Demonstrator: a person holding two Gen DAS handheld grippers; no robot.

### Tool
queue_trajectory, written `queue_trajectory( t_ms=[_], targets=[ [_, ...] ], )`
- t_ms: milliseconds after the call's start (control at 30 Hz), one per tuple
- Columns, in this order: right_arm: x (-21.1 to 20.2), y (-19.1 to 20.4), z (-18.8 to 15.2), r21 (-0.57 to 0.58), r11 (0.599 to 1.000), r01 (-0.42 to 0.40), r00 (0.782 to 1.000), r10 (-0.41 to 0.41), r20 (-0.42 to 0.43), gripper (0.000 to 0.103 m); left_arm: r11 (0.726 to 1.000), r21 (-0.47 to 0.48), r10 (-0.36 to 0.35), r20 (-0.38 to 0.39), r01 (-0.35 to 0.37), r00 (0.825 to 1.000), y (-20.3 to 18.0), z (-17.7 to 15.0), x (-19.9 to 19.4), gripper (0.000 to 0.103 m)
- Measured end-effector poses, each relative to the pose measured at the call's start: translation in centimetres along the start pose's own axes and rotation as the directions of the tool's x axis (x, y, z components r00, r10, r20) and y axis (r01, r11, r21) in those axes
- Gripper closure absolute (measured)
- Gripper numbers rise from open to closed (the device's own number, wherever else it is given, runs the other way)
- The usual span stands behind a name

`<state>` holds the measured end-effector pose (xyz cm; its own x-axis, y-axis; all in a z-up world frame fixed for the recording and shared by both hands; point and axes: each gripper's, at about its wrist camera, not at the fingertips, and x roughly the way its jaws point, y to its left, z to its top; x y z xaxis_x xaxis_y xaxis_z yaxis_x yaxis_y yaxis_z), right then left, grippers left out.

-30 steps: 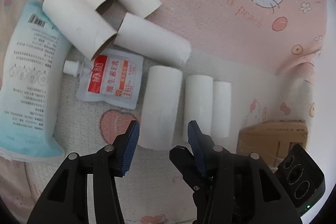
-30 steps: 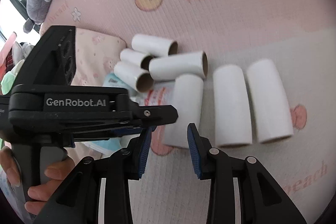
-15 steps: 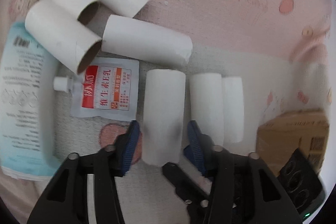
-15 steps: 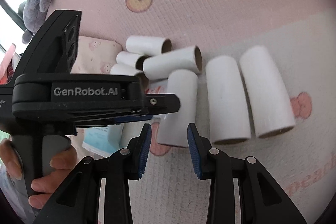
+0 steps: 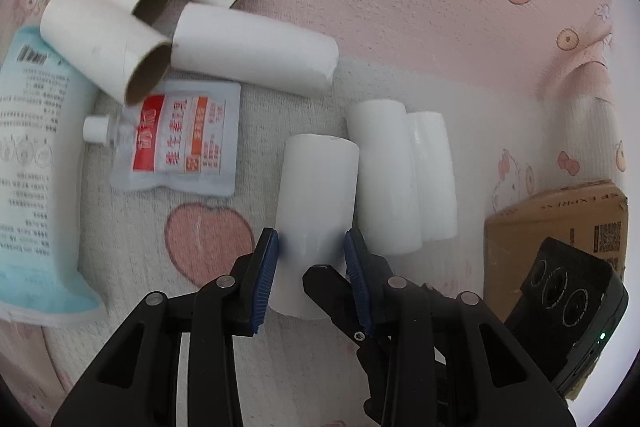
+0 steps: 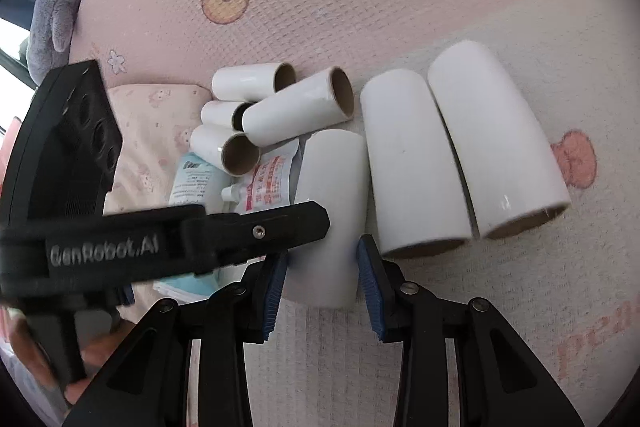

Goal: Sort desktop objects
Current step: 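Close the left gripper on the white tube and lift it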

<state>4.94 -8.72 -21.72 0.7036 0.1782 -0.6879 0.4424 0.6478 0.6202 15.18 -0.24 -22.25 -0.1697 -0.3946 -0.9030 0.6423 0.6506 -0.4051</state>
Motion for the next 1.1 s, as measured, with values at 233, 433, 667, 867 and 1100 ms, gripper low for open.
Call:
queue_trajectory(
  t_ms=[233, 433, 667, 867, 1100],
  targets=[
    [-1.3, 0.2, -1.1, -0.007, 0.999, 0.054, 0.995, -0.054, -0.082, 0.068, 0.998, 0.038, -0.047, -0.052, 0.049, 0.998, -0.6, -2.2, 0.2, 0.065],
    [-3.8, 0.1, -2.7, -0.088, 0.98, 0.177, 0.966, -0.191, -0.174, 0.068, 0.988, 0.034, -0.147, -0.12, 0.152, 0.982, -2.5, -5.3, 1.5, 0.065],
    [-6.8, -2.4, -4.3, 0.0, 0.969, 0.248, 0.957, -0.245, -0.157, 0.068, 0.976, 0.12, -0.161, -0.165, 0.182, 0.973, -6.5, -7.4, 2.9, 0.065],
    [-8.0, -3.1, -5.2, 0.003, 0.963, 0.27, 0.953, -0.267, -0.14, 0.068, 0.969, 0.184, -0.134, -0.179, 0.167, 0.975, -7.9, -8.1, 3.0, 0.065],
    [-6.7, -2.5, -4.8, -0.058, 0.962, 0.265, 0.952, -0.271, -0.144, 0.061, 0.964, 0.194, -0.136, -0.223, 0.18, 0.965, -7.2, -7.1, 3.4, 0.059]
  ],
)
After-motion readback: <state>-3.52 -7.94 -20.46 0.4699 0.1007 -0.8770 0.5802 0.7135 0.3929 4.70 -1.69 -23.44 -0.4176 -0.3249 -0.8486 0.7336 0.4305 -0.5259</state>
